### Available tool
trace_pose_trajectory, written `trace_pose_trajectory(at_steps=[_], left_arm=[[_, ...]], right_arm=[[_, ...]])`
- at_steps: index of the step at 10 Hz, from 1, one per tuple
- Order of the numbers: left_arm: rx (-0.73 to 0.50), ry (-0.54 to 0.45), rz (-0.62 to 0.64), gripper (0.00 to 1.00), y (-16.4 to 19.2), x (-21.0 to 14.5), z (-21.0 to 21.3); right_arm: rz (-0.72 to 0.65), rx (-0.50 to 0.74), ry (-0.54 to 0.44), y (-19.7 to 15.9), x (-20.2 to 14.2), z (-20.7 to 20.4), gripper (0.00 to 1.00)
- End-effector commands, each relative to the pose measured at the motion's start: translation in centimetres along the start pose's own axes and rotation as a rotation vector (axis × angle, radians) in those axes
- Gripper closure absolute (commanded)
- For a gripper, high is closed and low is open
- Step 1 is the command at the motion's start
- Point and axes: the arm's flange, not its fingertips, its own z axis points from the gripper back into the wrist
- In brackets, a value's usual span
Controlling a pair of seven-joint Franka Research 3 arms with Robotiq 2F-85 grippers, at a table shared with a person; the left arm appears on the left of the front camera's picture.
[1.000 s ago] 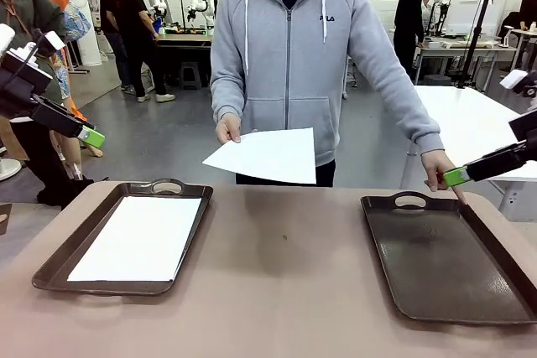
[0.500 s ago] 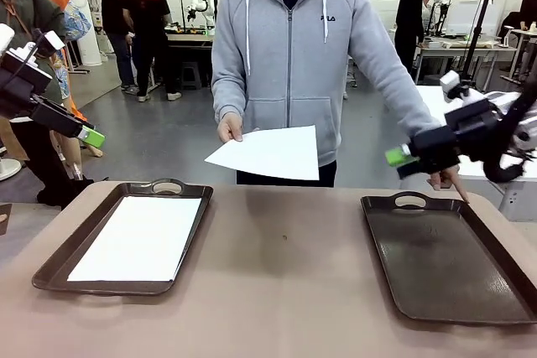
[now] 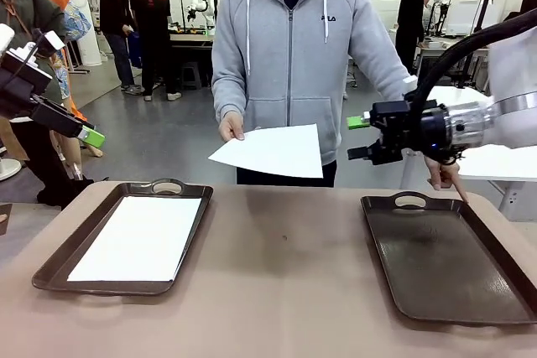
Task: Sort the A4 documents.
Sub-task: Receive the A4 Paper.
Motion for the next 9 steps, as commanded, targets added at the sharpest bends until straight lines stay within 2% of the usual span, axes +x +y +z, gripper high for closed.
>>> trace_pose_trajectory(at_steps=[1, 6, 9], left_arm=[[0.008, 0.007, -0.006, 0.00, 0.0, -0.1, 0.0], [0.008, 0.007, -0.006, 0.00, 0.0, -0.1, 0.0], [0.008, 0.007, -0.006, 0.00, 0.0, -0.1, 0.0]], right_arm=[[-0.072, -0.027, -0.013, -0.8, 1.4, -1.6, 0.00], [-0.210, 0.012, -0.041, -4.7, 3.7, -5.5, 0.00], [-0.259, 0.043, -0.043, -5.7, 4.1, -6.8, 0.00]])
